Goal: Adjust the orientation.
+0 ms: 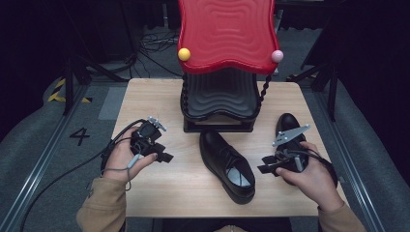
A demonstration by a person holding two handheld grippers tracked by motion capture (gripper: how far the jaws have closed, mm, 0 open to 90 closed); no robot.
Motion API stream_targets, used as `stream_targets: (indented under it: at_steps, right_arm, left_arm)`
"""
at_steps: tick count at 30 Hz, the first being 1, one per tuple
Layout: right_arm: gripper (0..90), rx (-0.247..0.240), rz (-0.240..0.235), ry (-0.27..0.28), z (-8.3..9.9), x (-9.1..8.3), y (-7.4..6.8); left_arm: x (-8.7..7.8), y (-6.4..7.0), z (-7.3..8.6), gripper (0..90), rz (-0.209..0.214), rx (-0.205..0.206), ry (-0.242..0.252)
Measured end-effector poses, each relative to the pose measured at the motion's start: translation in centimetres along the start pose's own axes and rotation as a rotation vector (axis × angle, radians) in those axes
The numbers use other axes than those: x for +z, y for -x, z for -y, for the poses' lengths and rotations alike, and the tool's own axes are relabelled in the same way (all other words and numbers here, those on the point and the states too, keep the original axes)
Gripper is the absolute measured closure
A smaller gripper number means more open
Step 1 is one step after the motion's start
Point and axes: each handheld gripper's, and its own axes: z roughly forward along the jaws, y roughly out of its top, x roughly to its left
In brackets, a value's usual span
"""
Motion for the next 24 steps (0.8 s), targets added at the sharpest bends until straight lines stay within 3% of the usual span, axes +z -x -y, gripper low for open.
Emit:
stream_targets:
  at_steps: [5,11,13,15,18,21,23,24]
  right_arm:
    - [61.3,0.091,0.074,0.005,0.9,-1.3,2.3]
    - [59.4,0.251,0.186,-0.021,2.5,-2.4,5.0]
    - [58.3,0.274,0.192,-0.019,2.7,-2.4,5.3]
    - [56.3,0.334,0.216,-0.026,3.1,-2.3,6.0]
    - [55.2,0.383,0.248,-0.081,3.6,-1.7,6.9]
    - [54.3,0.411,0.235,-0.118,3.8,-0.6,7.6]
    - [54.4,0.413,0.238,-0.127,3.8,-0.1,7.9]
    - [56.1,0.439,0.235,-0.117,3.8,0.4,8.1]
  left_arm:
    - [0.1,0.0,0.0,47.7,0.001,-0.002,-0.002]
    - [0.3,0.0,0.0,47.5,-0.001,-0.005,-0.010]
    - [0.3,0.0,0.1,47.4,-0.002,-0.002,-0.012]
    - [0.3,0.0,0.1,47.4,-0.001,-0.006,-0.014]
    - [0.3,0.0,0.2,47.4,-0.003,-0.011,-0.017]
    - [0.4,0.1,0.2,47.5,-0.003,-0.009,-0.021]
    - [0.5,0.0,0.3,47.4,-0.002,-0.011,-0.022]
    - [0.5,0.0,0.4,47.4,-0.005,-0.015,-0.025]
